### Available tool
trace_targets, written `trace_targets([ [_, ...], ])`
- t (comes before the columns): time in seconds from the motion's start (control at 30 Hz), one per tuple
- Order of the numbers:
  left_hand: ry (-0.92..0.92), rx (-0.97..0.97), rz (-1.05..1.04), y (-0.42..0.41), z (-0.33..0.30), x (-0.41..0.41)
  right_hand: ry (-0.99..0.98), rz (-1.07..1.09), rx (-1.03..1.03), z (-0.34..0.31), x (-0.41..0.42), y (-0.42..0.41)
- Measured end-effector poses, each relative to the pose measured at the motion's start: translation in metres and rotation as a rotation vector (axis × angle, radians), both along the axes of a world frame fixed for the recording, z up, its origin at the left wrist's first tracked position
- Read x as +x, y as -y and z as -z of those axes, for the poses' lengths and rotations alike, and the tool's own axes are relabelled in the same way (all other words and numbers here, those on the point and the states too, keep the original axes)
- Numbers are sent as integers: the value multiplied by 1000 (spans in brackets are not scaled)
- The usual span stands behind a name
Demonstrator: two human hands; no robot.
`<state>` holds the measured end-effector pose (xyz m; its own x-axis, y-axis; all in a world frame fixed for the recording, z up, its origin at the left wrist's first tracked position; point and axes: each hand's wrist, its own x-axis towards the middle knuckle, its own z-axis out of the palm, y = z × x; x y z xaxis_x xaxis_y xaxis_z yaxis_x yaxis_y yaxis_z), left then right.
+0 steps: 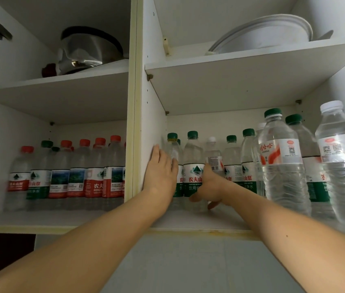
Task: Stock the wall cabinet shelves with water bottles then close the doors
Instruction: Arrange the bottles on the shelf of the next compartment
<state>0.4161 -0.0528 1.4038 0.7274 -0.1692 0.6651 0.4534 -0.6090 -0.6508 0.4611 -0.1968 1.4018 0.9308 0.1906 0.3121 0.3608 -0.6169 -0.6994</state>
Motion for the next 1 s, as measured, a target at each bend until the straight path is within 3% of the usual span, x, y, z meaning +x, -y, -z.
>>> trace_targets([
  [0.2, -13, -10, 47, -2, 2, -4, 38, 93, -26, 1, 2, -4],
  [0.47, -20, -89, 137, 3, 2, -16, 157, -30, -110, 5, -2, 5],
  [0.6, 8, -186, 318, 2, 2, -30, 347, 53, -83, 4, -28, 15],
  [0.73, 49, -530, 732, 6, -3, -37, 835, 169, -115, 13, -77, 43],
  [0.83, -60, -846, 1045, 27, -7, -36, 1133, 238, -33, 19, -114, 79],
  [0.9, -171, -1003, 1195, 52, -8, -35, 1141, 324, 17, 19, -126, 107],
  [1.0, -364, -1199, 1345, 96, -6, -39, 944, 441, 99, 18, -127, 147],
])
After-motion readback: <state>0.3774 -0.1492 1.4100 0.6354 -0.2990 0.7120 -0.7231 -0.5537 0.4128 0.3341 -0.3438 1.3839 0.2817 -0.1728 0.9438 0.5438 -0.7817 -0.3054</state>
